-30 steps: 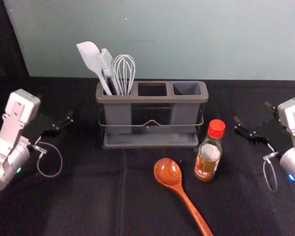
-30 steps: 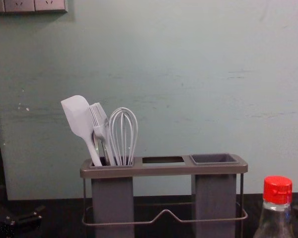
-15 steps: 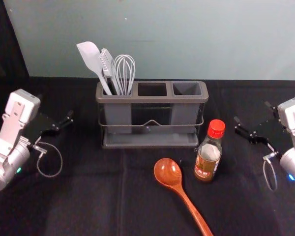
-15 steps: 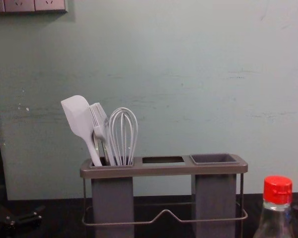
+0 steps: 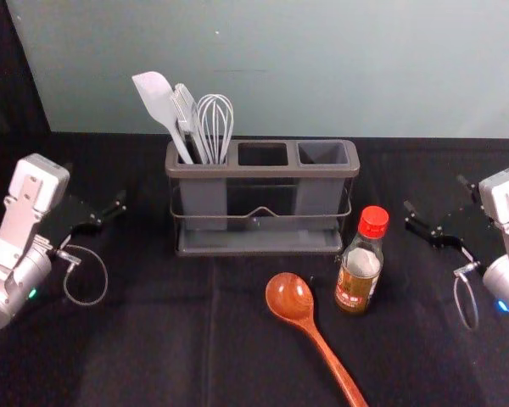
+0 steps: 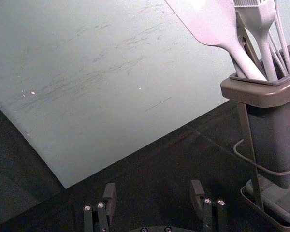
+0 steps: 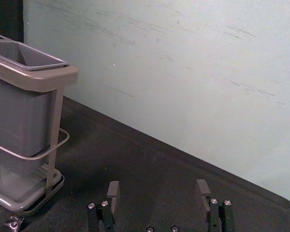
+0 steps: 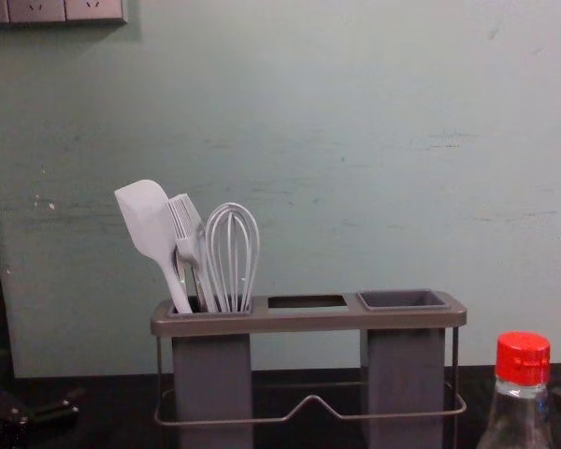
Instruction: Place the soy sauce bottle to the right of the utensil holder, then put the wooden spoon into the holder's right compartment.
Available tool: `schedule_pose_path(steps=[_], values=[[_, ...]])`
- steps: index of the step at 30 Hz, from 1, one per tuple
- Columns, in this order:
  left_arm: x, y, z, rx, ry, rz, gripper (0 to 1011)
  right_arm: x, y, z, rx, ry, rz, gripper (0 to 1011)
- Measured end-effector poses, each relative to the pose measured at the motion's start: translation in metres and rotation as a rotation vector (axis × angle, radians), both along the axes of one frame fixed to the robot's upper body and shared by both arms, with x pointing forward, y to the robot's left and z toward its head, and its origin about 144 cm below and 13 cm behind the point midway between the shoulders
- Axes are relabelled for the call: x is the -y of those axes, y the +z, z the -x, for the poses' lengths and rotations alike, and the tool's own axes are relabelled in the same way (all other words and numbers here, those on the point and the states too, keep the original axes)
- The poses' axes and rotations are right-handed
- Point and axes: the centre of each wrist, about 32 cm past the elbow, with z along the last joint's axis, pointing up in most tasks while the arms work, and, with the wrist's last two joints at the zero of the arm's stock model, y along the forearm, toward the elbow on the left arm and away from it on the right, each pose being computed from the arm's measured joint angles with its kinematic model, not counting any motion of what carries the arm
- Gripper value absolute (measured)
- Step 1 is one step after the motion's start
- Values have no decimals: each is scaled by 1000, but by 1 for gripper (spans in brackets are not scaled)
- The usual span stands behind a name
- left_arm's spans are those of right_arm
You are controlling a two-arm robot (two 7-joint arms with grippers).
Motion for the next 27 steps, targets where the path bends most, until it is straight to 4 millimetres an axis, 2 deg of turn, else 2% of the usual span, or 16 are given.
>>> schedule_pose_path(steps=[4,9,14,15,21,22,27], values=[[0,0,0,0,0,0,1005,0,0,0,0,0,1,1002],[0,0,0,0,0,0,1005,6,4,9,10,-4,14,1002],[0,0,0,0,0,0,1005,13,9,35,13,11,-6,1002],[0,0,0,0,0,0,1005,13,9,35,13,11,-6,1002],[0,0,0,0,0,0,1005,23,22,70,20,69,-65,1002],[0,0,0,0,0,0,1005,23,22,70,20,69,-65,1002],[0,0,0,0,0,0,1005,27,30,95,23,152,-188,1002]])
